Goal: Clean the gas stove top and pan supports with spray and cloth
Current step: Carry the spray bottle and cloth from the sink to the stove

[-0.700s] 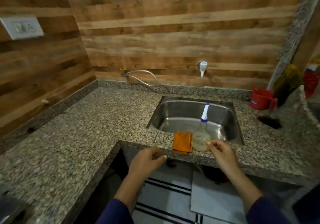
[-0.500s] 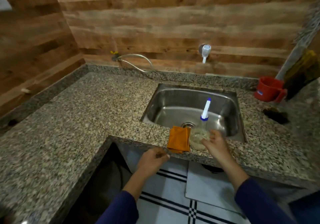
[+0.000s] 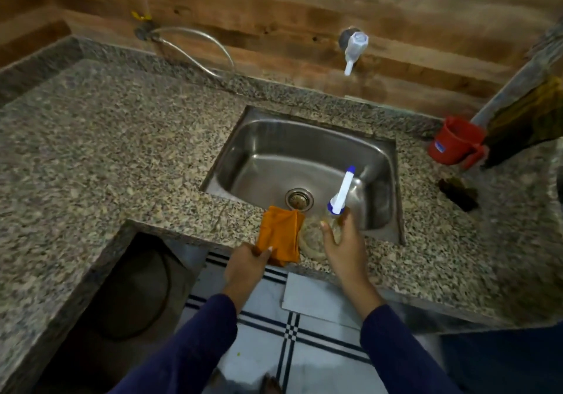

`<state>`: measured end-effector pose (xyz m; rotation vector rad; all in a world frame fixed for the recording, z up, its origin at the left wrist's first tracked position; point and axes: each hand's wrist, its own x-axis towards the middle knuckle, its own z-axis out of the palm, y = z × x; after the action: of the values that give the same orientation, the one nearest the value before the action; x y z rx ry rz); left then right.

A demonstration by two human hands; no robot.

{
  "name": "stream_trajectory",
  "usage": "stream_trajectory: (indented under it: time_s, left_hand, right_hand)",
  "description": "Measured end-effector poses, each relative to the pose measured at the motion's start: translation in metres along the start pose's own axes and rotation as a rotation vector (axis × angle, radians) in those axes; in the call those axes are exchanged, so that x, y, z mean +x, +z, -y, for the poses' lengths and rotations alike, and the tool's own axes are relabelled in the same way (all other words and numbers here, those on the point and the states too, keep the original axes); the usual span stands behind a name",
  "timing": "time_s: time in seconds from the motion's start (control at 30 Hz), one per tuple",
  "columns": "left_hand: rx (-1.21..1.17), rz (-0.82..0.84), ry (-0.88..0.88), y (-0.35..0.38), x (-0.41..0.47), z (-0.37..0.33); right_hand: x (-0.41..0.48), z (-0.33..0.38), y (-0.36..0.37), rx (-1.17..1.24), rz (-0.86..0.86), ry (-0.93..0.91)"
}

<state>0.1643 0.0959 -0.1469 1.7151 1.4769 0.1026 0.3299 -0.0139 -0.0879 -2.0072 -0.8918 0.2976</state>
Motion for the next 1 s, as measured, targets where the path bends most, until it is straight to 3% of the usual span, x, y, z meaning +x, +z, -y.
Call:
stream_trajectory:
  time_s: [0.07,0.3,0.4,0.53,0.63,0.77,1.0]
  left_hand:
    - [-0.092,0.041,-0.028,0.002,0.003,-0.003]
    - [-0.772,0.112,-0.125,-0.034,-0.01,0.002]
    - [-0.892,0.039,-0.134,-0.071,-0.024,0.029]
    - [-0.921,-0.085,-0.108,-0.143,-0.053,0.086]
    - [-0.96,-0.346,-0.185,-0.191,-0.077,0.13]
    - [-1.277,-0.578,-0.325,-0.256,-0.1,0.229]
    - [-1.843,-0.671,-0.359,-0.314,-0.12,0.332]
  right_hand:
    - [0.0,-0.002,0.003,0.004,-0.021,-0.016]
    - [-0.005,0.004,0.035,0.34,-0.018,0.101]
    - [-0.009,0.037,0.059,0.433,-0.002,0.057]
    - [-0.017,0.104,0.123,0.528,0.145,-0.062]
    - [-0.031,0.157,0.186,0.573,0.303,-0.12]
    - [-0.076,0.236,0.288,0.593,0.517,-0.197]
    - [-0.161,0.315,0.418,0.575,0.793,-0.225]
